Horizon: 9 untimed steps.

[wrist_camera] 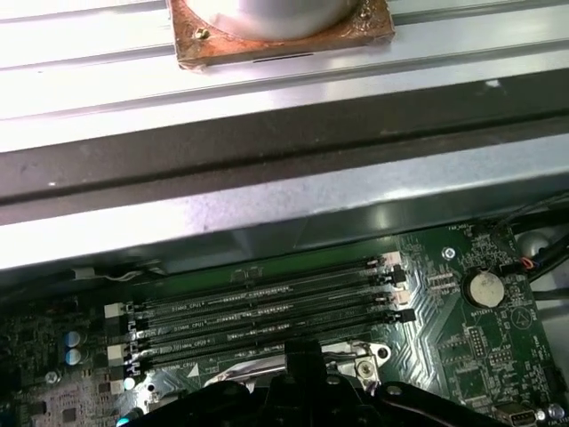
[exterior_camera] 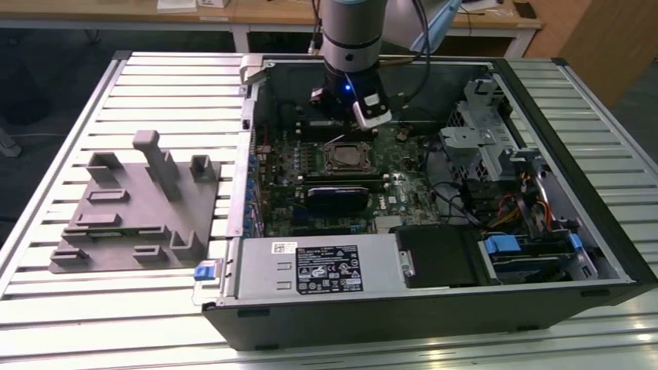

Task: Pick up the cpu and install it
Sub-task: 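Install the first cpu locking lever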

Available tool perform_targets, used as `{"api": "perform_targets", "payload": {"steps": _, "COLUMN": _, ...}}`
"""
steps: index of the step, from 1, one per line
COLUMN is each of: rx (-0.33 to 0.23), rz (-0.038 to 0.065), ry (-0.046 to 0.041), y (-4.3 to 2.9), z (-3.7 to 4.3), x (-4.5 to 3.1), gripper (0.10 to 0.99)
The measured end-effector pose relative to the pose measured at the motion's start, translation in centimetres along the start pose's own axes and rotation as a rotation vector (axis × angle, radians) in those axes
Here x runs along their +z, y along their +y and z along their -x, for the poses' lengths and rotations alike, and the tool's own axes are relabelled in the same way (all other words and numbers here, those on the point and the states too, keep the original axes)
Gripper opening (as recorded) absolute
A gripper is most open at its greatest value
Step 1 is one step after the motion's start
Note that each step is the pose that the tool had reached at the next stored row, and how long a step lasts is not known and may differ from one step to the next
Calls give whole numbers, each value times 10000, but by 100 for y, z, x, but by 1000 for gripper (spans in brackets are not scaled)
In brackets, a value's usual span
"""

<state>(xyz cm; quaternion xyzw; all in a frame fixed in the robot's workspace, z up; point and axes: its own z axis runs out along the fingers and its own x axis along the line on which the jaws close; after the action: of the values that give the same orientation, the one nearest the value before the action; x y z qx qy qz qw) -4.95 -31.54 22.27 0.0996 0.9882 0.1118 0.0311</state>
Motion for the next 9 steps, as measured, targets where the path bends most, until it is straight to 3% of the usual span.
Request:
{"api": "perform_targets", "payload": {"steps": 4, "rx": 14, "rz": -24, "ry": -20, "y": 2, "z": -1, "x": 9, "gripper": 106}}
{"api": "perform_targets", "payload": {"steps": 9, "rx": 3, "rz": 10, "ry": -203, "y": -7, "z": -3, "x": 49, "gripper": 106}}
